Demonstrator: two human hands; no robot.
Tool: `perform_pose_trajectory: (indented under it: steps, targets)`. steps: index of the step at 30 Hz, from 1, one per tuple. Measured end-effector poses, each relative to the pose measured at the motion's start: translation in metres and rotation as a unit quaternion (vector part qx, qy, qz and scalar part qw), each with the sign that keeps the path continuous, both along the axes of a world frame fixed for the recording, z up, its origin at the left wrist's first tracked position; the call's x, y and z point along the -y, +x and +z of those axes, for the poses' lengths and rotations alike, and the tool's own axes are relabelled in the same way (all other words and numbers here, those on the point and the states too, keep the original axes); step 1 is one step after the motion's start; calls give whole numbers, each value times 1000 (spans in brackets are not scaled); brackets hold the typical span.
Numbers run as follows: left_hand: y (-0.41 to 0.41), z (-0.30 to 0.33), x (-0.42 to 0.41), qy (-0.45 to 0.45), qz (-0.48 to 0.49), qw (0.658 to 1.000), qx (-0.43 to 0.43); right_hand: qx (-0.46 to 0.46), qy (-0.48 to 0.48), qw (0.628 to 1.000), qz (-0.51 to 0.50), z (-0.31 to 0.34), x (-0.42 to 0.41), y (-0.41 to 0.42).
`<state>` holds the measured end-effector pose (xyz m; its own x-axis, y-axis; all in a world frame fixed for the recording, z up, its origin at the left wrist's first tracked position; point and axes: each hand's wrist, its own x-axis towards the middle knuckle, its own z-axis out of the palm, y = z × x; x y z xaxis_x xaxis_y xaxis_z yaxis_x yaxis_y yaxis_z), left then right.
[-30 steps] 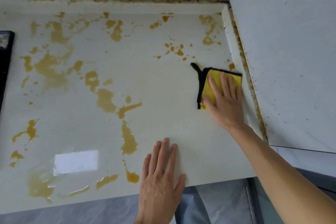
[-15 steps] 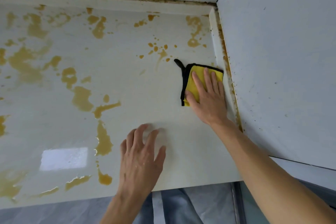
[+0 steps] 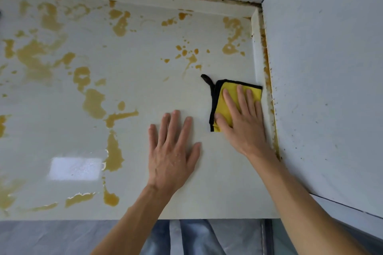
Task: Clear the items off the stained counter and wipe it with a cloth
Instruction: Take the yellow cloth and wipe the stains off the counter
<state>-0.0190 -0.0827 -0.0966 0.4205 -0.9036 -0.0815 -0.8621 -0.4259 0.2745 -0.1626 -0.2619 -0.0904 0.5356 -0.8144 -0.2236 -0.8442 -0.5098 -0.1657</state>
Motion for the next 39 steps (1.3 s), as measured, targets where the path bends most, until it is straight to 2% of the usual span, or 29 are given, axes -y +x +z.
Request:
perform_pose_trajectory:
  steps: [3,8,11,16,21,23,25,28,34,39]
  targets:
    - [-3,-5,-1,-10,2,1000,8,-13,-19,1000,-17,-2,30,27]
    - [-4,-9,-1,-15,4,1000,19,-14,2,999,-31,1,94,76]
    - [-4,-10,-1,-10,4,1000,21,13,1,1000,-27,-4,61,72]
    - [-4,-13,-1,-27,3,999,24,34,-57,998,15,-12,-24,50]
    - [-4,-17,-2,-39,5,999,26,27,-48,995,88,-10,42,119]
    - [-3,-17,-1,-33,7,999,23,27,-23,997,68,-9,60,139]
    - [-4,-14,-2,-31,3,999,18,39,-42,996,61,-13,35,131]
    - [-3,-14,0,-24,2,1000,13,57,-72,990,103,-20,-10,107]
    - [-4,-15,-1,-26,5,1000,12,27,-22,993,112,-13,44,178]
    - [-2,-12,0,-14,3,1000,3,62,-45,986,148,-15,-8,154]
